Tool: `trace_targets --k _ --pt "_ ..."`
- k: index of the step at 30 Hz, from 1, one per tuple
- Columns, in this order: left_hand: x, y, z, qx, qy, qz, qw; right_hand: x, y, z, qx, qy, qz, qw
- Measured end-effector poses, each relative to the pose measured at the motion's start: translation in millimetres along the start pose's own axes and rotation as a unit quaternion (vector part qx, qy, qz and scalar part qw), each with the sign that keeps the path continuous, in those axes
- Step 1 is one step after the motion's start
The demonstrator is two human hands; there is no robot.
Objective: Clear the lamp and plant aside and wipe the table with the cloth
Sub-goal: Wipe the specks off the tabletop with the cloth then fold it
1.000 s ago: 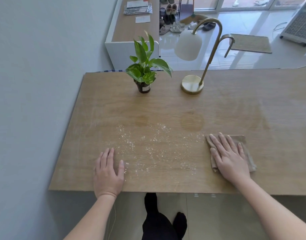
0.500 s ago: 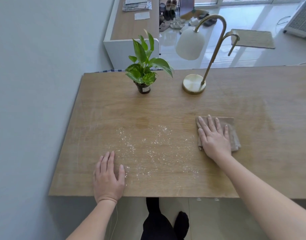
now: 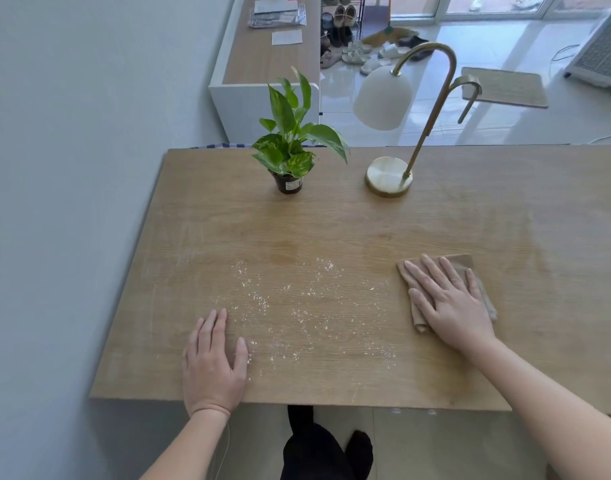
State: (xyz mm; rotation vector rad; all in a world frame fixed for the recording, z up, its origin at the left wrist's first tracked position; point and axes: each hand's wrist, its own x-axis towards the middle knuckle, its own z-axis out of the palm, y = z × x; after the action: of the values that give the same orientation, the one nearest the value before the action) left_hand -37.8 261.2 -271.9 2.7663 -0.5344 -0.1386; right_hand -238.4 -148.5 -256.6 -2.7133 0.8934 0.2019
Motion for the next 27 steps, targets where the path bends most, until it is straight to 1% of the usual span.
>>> trace_targets --k 7,10,18,27 --pt "-1 0 0 0.001 0.002 0.002 1.0 103 -19 -23 0.04 0.001 0.113 0.993" --pt "0 -1 1 0.002 0.004 -0.001 1.0 127 -30 -22 0.049 0.003 0.142 0.989" --pt "-2 -4 3 0.012 0.004 0.004 1.0 103 -32 -12 0.041 0.004 0.094 0.995" --pt "-1 -3 1 0.014 0.009 0.008 1.0 32 -55 12 0.041 0.007 0.057 0.998"
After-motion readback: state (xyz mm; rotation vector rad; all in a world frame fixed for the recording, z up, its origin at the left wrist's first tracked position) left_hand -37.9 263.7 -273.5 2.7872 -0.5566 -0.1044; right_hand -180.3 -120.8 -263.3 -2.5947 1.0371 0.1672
